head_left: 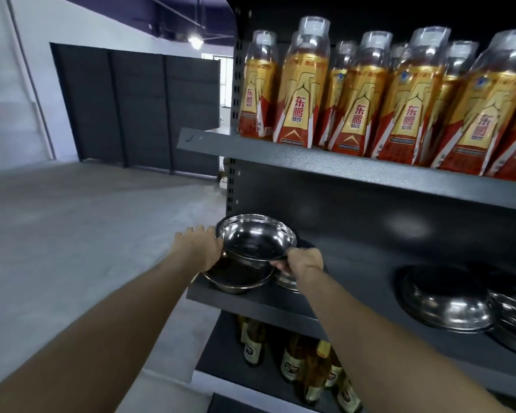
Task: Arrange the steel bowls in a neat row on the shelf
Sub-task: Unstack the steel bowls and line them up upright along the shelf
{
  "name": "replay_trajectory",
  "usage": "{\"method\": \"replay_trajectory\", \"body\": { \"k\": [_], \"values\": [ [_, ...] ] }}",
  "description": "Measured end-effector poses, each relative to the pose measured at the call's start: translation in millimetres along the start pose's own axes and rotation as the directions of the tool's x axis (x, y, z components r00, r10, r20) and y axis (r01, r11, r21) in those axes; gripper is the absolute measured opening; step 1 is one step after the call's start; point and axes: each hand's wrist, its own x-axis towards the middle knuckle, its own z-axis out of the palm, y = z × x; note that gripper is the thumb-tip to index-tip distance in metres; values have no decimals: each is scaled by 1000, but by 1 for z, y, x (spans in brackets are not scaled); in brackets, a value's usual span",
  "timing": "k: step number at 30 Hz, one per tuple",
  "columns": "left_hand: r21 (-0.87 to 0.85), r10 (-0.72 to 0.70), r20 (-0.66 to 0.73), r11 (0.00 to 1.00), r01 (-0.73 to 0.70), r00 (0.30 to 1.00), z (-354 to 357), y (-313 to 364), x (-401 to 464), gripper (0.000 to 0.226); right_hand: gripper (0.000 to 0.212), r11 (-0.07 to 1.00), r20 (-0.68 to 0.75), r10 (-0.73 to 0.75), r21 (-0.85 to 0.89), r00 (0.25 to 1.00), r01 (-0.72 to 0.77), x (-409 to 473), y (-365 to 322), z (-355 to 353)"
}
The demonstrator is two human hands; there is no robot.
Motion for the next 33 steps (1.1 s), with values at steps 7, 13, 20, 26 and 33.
{"method": "replay_trajectory", "body": {
  "k": [7,13,20,26,33],
  "values": [
    [-18,-20,3,1000,20,1000,6,-18,-8,48,14,999,71,41,19,997,-42,-3,18,28],
    [-28,0,24,1000,1,1000,15,-17,-5,51,39,992,85,75,91,994,-82,0,27,31],
    [-62,77,18,995,-76,997,20,1,0,48,56,996,129,56,60,990,-64,-7,23,22],
    [-47,148,14,988,-147,989,22,27,7,52,62,995,165,80,43,983,-88,-7,26,13],
    [-30,185,42,983,-183,982,28,43,18,55,22,991,113,94,81,989,-104,8,28,-2]
  ]
}}
